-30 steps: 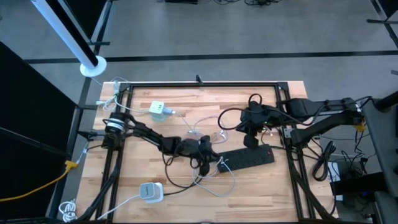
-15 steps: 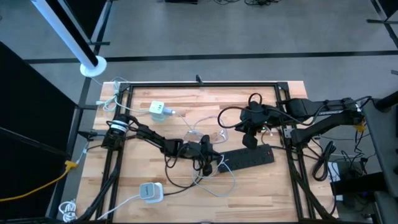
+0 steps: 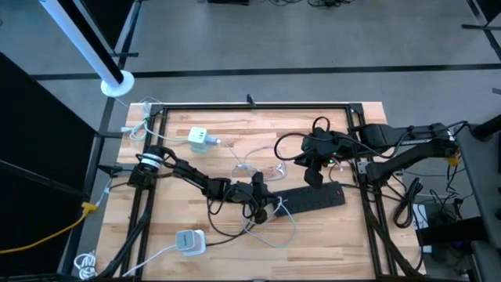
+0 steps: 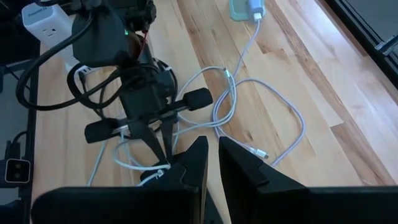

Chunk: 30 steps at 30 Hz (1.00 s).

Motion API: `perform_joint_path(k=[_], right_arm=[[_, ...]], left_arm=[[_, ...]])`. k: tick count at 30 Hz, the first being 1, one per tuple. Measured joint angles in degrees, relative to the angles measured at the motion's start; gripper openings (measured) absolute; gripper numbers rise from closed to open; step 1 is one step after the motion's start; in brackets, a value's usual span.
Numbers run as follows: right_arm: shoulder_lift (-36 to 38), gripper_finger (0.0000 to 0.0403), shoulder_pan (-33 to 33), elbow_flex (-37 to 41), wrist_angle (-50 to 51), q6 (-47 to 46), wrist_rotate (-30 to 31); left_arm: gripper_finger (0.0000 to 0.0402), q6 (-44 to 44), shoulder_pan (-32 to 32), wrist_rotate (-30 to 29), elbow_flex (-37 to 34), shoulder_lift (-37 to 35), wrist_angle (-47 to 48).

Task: Insert USB
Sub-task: Insert the white USB cable into the black outlet extension

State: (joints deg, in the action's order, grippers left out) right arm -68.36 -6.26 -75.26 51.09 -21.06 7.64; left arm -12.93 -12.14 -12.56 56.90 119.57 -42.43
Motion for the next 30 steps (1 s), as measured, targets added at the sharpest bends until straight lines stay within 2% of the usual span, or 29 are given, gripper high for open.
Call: perform_joint_path(k=[14,22,30], right_arm=[[-1.2,0.0024,-0.2,0.6,0.2,1.2,-0.2],[-4.3,0.0024,-3.3,9.0,-0.1,3.6,-3.7],[-4.5,0.0024,-6.9,20.6,-16.6,1.6,-9.7]], left_arm=[[0.0,3.4,-0.3,0.0,0.0,0.0,1.4],[0.0,3.2,-0.4,1.1,0.1,1.4,0.5],[0.0,3.0,-0.4,1.4,0.2,2.4,-1.1]])
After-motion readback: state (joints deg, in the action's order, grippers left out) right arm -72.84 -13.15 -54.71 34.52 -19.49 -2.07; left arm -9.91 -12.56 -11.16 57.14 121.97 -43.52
